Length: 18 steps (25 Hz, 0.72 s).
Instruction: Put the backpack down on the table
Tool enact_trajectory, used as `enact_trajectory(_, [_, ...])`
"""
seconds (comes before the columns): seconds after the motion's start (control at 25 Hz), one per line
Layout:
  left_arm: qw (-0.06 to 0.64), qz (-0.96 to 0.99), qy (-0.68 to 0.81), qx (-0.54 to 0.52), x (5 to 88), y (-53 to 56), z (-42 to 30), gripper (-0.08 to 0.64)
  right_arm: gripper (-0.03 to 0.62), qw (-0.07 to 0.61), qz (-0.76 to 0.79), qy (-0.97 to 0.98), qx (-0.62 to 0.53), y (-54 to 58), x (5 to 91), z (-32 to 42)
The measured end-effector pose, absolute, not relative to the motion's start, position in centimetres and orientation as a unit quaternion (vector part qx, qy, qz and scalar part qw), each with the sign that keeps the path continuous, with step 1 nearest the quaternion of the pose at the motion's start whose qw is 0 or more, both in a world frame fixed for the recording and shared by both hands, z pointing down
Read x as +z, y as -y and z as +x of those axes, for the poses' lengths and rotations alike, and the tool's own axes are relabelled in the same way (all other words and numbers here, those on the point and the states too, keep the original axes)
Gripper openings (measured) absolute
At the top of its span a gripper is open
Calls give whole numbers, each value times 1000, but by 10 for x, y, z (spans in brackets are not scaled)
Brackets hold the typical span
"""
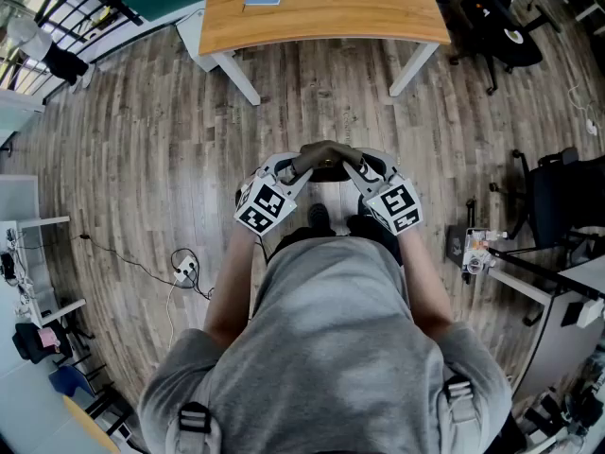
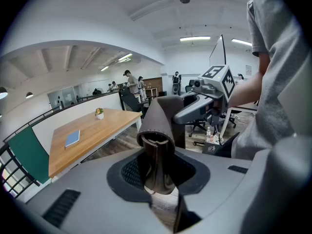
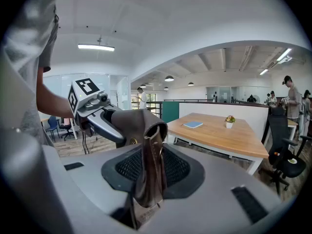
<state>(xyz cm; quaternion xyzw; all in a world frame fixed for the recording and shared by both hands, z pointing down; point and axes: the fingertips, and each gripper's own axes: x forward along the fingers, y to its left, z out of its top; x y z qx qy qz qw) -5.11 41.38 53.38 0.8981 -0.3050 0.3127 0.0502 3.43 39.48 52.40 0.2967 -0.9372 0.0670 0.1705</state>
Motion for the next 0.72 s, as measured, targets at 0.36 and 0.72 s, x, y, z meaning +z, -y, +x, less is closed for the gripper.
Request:
enact_trajectory(0.36, [42, 904, 287, 315, 538, -401, -45, 109, 110, 173, 318, 929, 73, -383, 530, 40])
enact_trajectory(0.72, [32, 908, 273, 318, 540, -389, -60, 109, 115, 178, 336, 922, 71, -372, 534, 26])
